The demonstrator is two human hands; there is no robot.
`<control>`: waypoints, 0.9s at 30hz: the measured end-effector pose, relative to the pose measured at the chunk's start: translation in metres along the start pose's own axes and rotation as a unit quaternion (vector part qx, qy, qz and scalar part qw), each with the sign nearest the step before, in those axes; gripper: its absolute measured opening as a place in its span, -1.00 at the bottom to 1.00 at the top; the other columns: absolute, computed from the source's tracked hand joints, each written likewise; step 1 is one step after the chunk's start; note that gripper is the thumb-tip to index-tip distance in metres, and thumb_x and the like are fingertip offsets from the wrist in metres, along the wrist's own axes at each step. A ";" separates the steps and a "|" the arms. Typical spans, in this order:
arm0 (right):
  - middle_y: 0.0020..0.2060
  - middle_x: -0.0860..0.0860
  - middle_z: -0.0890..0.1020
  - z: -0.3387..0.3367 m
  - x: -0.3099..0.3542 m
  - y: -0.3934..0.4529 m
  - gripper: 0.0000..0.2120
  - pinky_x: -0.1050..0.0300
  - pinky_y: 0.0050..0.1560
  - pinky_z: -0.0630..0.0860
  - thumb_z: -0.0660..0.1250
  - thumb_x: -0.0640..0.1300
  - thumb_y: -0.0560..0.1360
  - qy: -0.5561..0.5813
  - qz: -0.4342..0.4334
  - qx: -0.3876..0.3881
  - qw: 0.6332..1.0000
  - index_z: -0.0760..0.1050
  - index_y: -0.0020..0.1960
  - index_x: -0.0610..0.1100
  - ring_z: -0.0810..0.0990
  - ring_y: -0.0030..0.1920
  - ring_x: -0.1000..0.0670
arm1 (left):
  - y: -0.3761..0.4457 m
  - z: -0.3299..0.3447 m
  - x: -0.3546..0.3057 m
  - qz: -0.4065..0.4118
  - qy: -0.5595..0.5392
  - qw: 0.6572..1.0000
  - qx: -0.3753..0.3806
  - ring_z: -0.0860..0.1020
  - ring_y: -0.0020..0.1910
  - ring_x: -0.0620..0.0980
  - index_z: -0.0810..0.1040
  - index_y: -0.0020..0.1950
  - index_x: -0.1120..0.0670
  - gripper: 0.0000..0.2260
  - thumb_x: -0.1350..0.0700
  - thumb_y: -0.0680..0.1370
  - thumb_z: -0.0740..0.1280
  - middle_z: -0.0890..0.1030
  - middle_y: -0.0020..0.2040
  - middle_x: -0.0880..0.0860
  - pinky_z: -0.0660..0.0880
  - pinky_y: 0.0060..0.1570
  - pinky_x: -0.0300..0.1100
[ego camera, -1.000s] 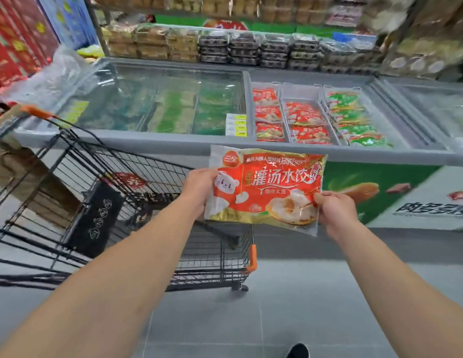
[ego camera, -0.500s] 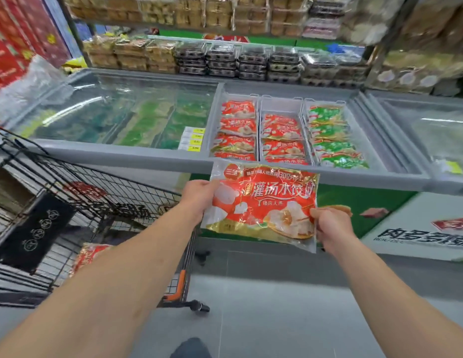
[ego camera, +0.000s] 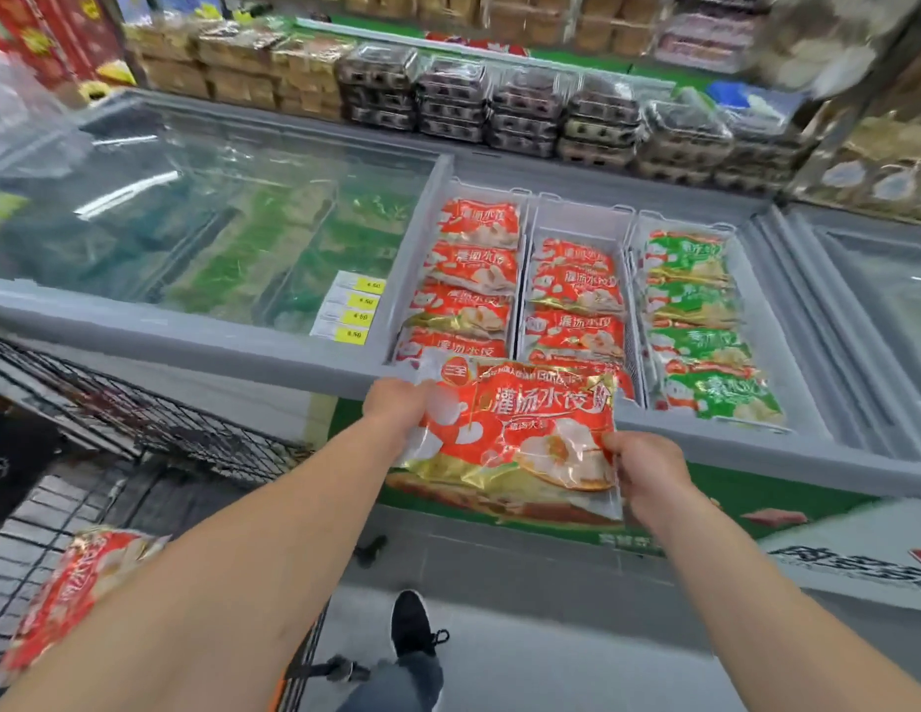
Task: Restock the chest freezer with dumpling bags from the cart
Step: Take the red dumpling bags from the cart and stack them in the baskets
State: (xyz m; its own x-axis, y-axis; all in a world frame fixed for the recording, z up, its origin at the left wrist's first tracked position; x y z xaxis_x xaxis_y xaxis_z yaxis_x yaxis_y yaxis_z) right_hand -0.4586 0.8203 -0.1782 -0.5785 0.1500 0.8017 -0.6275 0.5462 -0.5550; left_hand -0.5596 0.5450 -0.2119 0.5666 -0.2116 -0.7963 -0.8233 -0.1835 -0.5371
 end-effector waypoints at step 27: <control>-0.43 -0.09 0.57 0.160 0.091 0.294 -0.80 -0.05 -0.30 0.46 0.29 -0.35 0.44 -0.199 0.042 0.148 0.968 0.51 -0.33 -0.17 0.53 -0.36 -0.11 | 0.252 0.100 -0.116 -0.064 0.098 0.992 -0.053 0.63 -0.14 0.16 0.59 -0.19 0.20 -0.72 -0.02 0.40 0.35 0.67 -0.18 0.15 0.58 -0.08 0.00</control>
State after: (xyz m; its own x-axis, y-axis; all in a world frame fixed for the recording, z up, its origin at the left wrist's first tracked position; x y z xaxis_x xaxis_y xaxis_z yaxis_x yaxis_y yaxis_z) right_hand -0.7787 0.8624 -0.3042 -0.7521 -0.1772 0.6347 -0.6570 0.2777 -0.7009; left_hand -0.8359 0.6194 -0.2821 0.6696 -0.3607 -0.6493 -0.7427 -0.3180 -0.5893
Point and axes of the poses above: each hand's wrist, its own y-axis towards the middle knuckle, its own z-axis out of the palm, x = y × z, the point moved 3 cm from there along y, towards the middle knuckle
